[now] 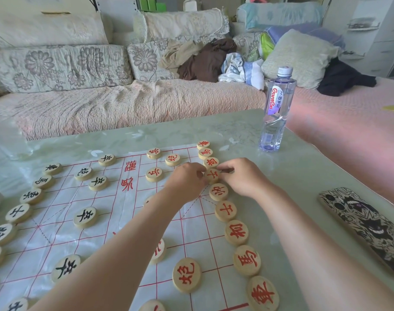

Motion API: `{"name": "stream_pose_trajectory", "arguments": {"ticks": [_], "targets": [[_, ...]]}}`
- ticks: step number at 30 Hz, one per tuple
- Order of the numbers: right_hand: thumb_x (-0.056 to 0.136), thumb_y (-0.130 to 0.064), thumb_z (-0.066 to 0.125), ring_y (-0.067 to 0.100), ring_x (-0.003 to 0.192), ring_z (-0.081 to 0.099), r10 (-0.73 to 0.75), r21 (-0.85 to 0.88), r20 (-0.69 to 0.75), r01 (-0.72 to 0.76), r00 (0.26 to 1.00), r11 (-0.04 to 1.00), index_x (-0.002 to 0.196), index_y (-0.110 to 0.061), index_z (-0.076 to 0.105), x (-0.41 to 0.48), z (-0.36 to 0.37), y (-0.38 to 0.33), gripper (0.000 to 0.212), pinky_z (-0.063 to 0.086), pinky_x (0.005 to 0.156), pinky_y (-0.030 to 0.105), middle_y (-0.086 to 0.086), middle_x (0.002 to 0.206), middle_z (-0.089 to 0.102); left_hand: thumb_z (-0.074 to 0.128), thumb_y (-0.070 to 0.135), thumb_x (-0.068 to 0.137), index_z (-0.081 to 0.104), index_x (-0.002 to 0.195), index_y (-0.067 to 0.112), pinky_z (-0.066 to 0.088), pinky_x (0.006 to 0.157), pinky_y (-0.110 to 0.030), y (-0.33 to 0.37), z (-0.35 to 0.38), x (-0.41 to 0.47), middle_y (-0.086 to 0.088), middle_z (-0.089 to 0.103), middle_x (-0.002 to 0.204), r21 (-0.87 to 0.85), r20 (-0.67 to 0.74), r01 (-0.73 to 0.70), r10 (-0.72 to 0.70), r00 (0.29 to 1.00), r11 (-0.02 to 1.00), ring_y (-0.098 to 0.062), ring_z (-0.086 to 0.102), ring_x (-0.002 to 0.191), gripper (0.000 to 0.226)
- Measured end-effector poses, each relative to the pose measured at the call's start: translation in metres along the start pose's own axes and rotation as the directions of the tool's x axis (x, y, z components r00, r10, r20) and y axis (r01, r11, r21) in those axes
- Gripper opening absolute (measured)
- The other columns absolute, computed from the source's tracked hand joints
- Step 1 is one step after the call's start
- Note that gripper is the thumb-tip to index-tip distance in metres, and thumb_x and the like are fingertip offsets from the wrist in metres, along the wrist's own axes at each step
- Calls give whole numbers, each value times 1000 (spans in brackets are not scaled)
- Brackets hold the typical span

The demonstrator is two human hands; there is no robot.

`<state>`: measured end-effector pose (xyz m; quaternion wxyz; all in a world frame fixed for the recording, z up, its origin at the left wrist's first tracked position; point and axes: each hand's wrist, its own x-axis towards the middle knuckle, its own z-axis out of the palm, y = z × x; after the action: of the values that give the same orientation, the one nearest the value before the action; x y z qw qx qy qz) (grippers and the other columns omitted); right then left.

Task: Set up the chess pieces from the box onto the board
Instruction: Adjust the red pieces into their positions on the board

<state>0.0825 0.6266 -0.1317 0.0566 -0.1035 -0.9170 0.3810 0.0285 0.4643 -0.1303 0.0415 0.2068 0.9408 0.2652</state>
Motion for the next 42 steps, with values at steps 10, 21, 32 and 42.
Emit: {"name": "stream_pose_trajectory", "arguments": {"ticks": [10,21,32,42], "targets": [[87,-32,69,10,103,64,13,-17,13,-13,1000,1000,111,-29,74,1,-1,2,25,50,92,29,-13,104,71,60,44,89,60,126,26,48,68,-27,0,-2,-1,9,63,113,1,48,-38,38,998,999,-15,58,78,41],[90,-46,64,21,98,64,87,-119,-11,-88,996,989,102,-23,73,41,-4,-7,27,50,84,33,-3,101,70,47,30,96,54,132,28,55,84,-36,-8,-9,24,4,60,125,10,-14,49,-49,999,999,-20,61,100,37],[90,-17,64,18,110,62,76,-70,56,-72,996,995,115,-29,72,63,4,-13,29,47,92,26,-2,122,68,51,29,92,56,127,28,56,79,-37,-14,-4,39,3,62,120,-7,-7,58,-58,998,998,-22,62,97,35],[87,-30,72,10,91,64,53,-26,12,-53,999,998,73,-35,71,64,2,-4,14,47,77,25,-13,89,71,58,33,91,61,124,31,54,77,-31,-18,-2,49,6,63,112,-3,-20,64,-64,998,998,-18,60,94,33]]}}
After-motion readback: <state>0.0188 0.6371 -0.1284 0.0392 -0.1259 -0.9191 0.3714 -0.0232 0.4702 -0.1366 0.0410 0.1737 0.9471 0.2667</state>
